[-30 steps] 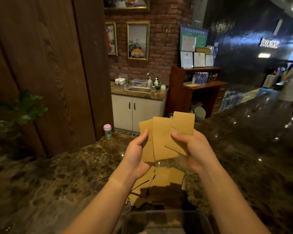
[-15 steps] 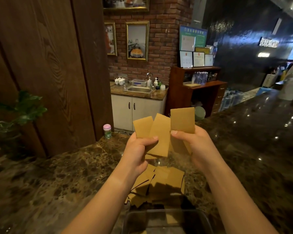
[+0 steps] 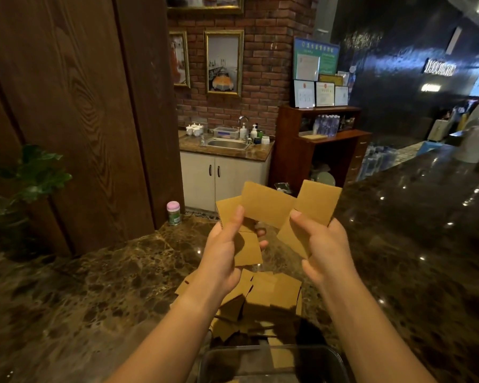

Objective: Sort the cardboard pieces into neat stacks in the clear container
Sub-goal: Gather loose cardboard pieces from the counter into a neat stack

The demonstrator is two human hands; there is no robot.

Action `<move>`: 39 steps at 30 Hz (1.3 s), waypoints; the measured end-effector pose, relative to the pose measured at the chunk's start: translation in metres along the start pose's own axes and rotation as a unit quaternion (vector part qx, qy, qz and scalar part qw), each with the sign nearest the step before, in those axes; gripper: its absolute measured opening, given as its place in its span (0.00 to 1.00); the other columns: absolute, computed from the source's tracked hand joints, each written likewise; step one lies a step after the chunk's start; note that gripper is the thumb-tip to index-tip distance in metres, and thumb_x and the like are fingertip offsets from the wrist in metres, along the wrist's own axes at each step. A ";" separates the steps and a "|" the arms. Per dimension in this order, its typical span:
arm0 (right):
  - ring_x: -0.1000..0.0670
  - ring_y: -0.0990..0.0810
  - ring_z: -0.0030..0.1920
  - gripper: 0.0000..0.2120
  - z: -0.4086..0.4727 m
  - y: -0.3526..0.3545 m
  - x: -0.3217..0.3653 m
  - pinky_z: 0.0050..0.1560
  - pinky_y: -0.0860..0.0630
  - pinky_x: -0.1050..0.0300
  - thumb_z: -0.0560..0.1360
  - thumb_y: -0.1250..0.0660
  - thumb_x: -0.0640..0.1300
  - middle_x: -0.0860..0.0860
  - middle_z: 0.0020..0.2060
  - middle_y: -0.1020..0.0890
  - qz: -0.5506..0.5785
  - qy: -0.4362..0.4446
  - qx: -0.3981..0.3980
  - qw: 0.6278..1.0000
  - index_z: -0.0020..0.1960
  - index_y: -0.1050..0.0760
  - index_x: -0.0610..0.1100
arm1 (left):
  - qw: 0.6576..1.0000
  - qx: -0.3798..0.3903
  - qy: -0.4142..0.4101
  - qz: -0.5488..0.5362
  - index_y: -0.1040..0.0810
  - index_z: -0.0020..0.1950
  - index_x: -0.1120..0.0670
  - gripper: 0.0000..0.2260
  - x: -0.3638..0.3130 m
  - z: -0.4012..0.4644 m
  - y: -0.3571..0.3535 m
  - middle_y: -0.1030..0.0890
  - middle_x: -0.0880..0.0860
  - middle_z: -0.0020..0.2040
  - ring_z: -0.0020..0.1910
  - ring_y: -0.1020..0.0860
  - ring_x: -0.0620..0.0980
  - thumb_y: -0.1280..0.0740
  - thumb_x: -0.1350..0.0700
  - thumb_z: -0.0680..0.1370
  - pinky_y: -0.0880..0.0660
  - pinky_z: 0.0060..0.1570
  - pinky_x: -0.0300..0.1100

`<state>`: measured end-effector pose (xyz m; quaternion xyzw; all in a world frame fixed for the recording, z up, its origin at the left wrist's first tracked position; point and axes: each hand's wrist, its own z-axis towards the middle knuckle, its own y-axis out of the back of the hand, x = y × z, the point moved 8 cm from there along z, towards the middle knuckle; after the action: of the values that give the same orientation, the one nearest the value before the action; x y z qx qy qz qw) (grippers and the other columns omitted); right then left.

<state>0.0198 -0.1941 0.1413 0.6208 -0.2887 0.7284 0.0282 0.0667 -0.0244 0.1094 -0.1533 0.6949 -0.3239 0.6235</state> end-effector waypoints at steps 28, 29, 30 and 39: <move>0.42 0.16 0.52 0.11 0.005 0.005 -0.035 0.44 0.17 0.45 0.82 0.40 0.41 0.44 0.51 0.14 -0.061 -0.109 0.110 0.986 0.60 0.21 0.47 | 0.980 0.154 0.087 -0.089 0.25 0.70 0.43 0.34 0.010 0.011 0.005 0.20 0.63 0.52 0.41 0.21 0.59 0.35 0.65 0.66 0.22 0.39 0.55; 0.42 0.15 0.52 0.11 0.003 0.001 -0.036 0.48 0.17 0.42 0.81 0.37 0.40 0.44 0.52 0.14 -0.065 -0.102 0.117 0.986 0.61 0.22 0.46 | 0.981 0.143 0.088 -0.094 0.23 0.67 0.44 0.30 0.012 0.013 0.005 0.20 0.62 0.50 0.40 0.21 0.59 0.34 0.63 0.66 0.22 0.39 0.54; 0.43 0.14 0.52 0.12 0.002 -0.003 -0.036 0.51 0.17 0.41 0.79 0.33 0.39 0.46 0.51 0.13 -0.077 -0.090 0.124 0.985 0.62 0.23 0.45 | 0.983 0.126 0.090 -0.095 0.20 0.64 0.45 0.24 0.013 0.014 0.006 0.20 0.61 0.50 0.40 0.20 0.59 0.32 0.60 0.69 0.21 0.39 0.53; 0.55 0.40 0.60 0.22 -0.002 -0.045 -0.043 0.56 0.33 0.53 0.65 0.33 0.68 0.57 0.54 0.29 -0.491 0.150 0.097 0.853 0.55 0.28 0.61 | 0.986 0.035 0.134 -0.089 0.21 0.63 0.56 0.21 0.041 0.026 0.008 0.15 0.61 0.49 0.45 0.15 0.61 0.34 0.61 0.70 0.17 0.42 0.53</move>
<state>0.0458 -0.1420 0.1192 0.5643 0.1334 0.7288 0.3643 0.0861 -0.0503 0.0727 -0.1474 0.7441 -0.4198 0.4983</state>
